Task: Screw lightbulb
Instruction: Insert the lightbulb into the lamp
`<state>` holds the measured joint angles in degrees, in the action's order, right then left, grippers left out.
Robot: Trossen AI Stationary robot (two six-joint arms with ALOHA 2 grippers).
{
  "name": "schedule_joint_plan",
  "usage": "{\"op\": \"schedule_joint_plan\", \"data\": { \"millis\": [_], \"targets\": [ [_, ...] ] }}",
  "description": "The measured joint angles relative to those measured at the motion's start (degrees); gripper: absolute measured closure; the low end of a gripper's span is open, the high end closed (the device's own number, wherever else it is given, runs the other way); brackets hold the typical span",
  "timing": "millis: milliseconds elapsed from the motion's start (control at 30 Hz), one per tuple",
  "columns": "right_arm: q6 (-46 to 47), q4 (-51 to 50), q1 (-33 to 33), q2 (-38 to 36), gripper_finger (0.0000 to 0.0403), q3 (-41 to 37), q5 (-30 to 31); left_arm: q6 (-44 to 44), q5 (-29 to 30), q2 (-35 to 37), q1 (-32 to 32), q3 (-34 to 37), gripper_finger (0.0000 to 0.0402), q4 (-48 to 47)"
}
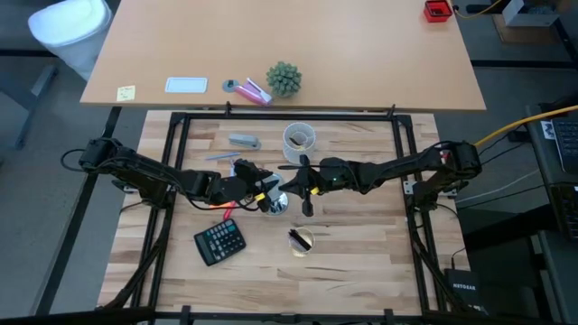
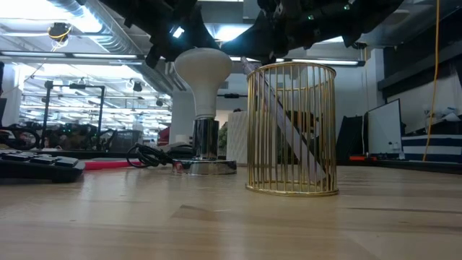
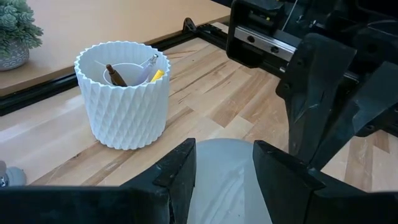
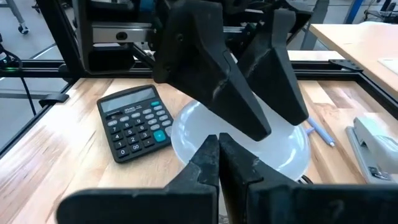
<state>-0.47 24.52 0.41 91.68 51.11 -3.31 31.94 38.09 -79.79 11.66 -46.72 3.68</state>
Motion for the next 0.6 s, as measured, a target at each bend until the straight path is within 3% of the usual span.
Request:
{"op": "schedule_joint_plan", "data": {
  "millis": [600],
  "targets": [
    [0.2,-3.4,0.0,0.1,0.0398,-0.1,0.7,-5.9,-1.4,0.7,0.3,0.2,0.0249,5.4]
  ]
}}
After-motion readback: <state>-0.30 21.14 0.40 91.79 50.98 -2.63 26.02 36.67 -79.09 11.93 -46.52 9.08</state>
